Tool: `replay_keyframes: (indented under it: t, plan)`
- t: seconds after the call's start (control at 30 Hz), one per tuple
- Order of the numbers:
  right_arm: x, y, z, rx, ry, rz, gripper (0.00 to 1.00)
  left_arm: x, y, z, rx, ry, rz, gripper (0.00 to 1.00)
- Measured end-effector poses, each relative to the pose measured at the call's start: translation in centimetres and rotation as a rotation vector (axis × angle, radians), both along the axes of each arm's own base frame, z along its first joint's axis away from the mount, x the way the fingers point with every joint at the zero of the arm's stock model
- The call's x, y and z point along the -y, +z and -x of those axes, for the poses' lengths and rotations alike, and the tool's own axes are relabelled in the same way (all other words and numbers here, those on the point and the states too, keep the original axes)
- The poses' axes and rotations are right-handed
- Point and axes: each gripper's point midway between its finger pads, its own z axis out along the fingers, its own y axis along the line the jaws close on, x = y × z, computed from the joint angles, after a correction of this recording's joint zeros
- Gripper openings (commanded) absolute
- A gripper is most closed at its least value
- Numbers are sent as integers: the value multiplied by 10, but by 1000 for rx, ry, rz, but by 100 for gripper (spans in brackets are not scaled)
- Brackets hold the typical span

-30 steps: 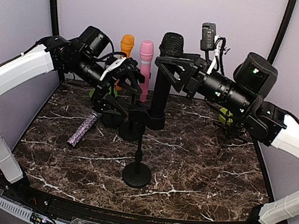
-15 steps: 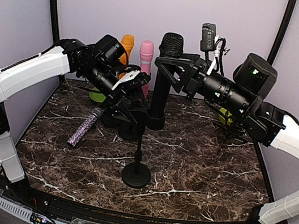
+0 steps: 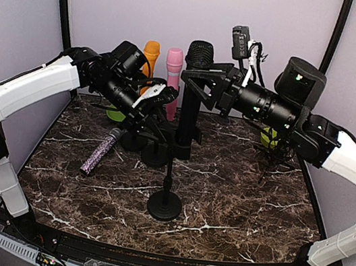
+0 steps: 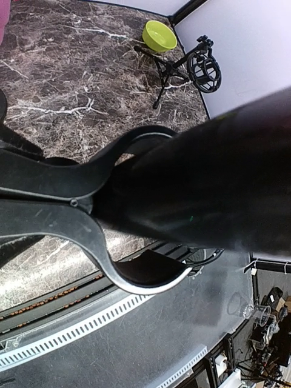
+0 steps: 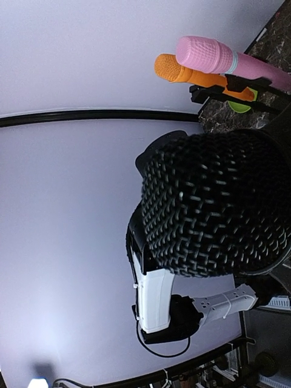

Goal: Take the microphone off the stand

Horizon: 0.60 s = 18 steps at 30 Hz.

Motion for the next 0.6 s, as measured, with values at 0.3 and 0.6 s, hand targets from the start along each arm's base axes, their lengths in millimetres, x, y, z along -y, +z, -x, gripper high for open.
replay_keyframes:
  t: [0.3,0.6]
  plan:
    - [36,52,2,111,-86,-53,14,1,3,-31,102,95,-2,14]
    - [60,60,13,102,-104,-109,14,-2,6,-69,261,207,-21,99]
